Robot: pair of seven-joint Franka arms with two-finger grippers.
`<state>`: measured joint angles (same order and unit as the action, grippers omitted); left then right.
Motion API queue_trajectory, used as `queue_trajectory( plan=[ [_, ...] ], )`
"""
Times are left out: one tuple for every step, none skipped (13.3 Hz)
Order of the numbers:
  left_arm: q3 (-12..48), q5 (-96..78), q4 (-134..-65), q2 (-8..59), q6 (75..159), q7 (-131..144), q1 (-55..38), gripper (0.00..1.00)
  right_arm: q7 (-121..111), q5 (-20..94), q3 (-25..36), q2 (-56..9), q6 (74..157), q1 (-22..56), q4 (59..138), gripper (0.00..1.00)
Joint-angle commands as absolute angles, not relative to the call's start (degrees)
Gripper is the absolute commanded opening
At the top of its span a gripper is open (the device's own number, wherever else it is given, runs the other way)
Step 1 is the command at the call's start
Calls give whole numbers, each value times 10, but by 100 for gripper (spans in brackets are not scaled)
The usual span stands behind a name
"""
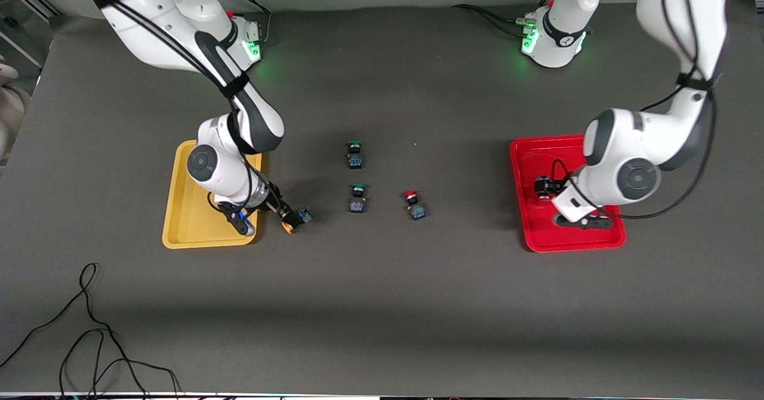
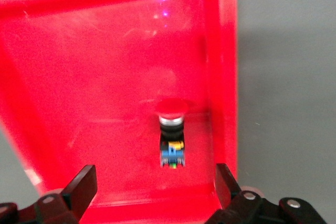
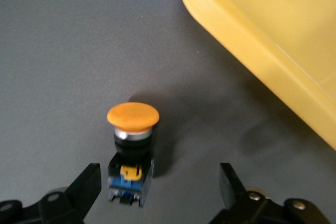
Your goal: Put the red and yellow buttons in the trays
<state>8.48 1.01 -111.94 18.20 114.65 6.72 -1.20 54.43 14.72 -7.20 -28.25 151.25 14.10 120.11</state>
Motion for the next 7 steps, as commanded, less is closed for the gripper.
queue_trajectory(
  plan=[
    [94, 10, -1055, 180, 1101, 125, -28, 100, 571, 134, -75, -304, 1547, 146, 1188, 100],
    [102, 8, -1042, 185, 1103, 153, -42, 100, 571, 134, -75, -312, 1562, 147, 1188, 98],
    [108, -5, -1028, 189, 1108, 203, -60, 100, 571, 134, -75, -316, 1574, 149, 1188, 93],
    [108, -12, -1009, 201, 1113, 257, -83, 100, 570, 133, -76, -320, 1580, 149, 1187, 79],
    [108, -14, -979, 215, 1113, 311, -110, 100, 570, 133, -75, -320, 1580, 149, 1187, 58],
    [108, -14, -943, 237, 1114, 372, -139, 100, 570, 133, -75, -320, 1579, 149, 1188, 41],
    [108, -11, -901, 266, 1114, 428, -164, 100, 569, 134, -76, -315, 1576, 148, 1189, 26]
  ],
)
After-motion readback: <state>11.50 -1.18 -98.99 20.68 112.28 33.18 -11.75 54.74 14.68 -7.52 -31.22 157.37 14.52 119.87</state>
